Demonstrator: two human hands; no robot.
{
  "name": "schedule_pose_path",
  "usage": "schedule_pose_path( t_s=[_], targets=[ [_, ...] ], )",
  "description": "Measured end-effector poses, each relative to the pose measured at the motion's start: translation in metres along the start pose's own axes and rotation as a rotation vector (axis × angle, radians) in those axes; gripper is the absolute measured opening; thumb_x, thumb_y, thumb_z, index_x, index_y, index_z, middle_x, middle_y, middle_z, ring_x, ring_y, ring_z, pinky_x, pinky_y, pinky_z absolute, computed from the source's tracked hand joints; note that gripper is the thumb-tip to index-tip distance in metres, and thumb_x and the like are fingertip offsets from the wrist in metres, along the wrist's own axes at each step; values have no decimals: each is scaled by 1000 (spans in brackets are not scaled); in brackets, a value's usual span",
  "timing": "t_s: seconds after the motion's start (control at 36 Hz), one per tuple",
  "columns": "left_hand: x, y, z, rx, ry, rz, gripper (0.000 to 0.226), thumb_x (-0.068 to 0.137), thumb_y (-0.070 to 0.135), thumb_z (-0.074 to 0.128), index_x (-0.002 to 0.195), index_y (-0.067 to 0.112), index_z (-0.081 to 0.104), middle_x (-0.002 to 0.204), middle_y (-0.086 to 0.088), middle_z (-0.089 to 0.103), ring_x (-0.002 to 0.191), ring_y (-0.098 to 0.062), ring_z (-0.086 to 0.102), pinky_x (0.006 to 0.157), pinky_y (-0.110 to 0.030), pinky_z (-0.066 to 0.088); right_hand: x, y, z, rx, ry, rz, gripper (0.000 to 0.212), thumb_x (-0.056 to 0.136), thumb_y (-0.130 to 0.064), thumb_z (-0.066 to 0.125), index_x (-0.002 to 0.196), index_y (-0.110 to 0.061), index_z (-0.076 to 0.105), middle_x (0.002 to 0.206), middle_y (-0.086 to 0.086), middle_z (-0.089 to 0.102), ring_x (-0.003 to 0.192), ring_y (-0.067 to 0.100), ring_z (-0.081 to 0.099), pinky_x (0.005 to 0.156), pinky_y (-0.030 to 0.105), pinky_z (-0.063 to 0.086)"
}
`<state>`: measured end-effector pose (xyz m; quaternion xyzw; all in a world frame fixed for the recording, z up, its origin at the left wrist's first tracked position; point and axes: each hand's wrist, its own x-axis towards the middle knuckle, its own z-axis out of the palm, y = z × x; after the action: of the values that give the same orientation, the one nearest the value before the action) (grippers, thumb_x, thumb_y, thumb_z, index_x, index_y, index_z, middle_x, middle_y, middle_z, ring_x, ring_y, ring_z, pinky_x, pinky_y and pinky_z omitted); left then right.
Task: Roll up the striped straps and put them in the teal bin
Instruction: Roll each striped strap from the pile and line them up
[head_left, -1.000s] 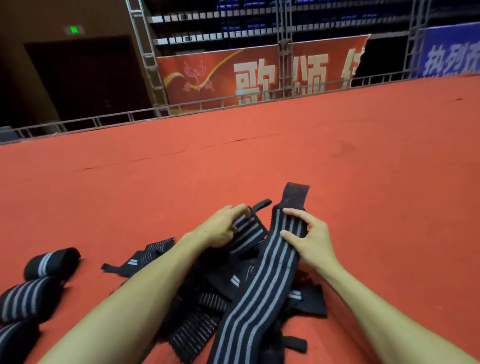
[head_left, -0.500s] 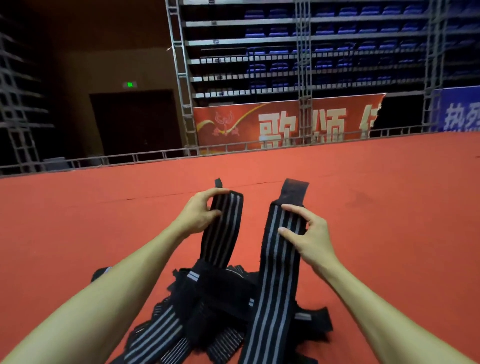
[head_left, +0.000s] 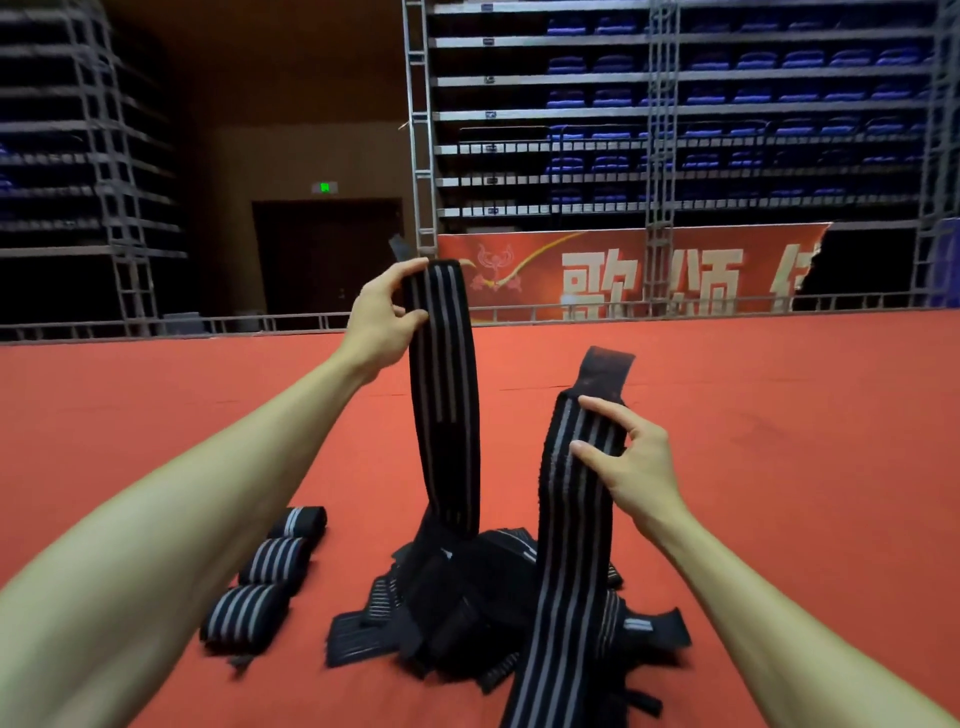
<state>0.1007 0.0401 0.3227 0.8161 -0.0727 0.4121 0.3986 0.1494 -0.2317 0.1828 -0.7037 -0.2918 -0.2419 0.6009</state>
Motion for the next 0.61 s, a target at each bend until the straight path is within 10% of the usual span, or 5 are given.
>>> schedule_pose_path(
  t_s=[0.36, 0.61],
  targets=[
    [-95, -23, -27, -60, -99, -130, 60, 88, -18, 55, 137, 18, 53, 135, 4, 52, 81, 5, 68, 76, -13, 54, -27, -7, 8, -4, -1, 38, 48, 76, 4, 78, 117, -20, 68, 106, -8, 68, 87, -17, 60, 83, 4, 46],
    [-208, -65, -50, -38, -257, -308, 62, 88, -16, 55, 130, 29, 53, 137, 3, 55, 92, -9, 67, 87, -24, 56, -44, -21, 27, -25, -22, 36, 48, 76, 2, 78, 119, -16, 68, 108, -4, 67, 99, 8, 62, 87, 9, 45]
  ],
)
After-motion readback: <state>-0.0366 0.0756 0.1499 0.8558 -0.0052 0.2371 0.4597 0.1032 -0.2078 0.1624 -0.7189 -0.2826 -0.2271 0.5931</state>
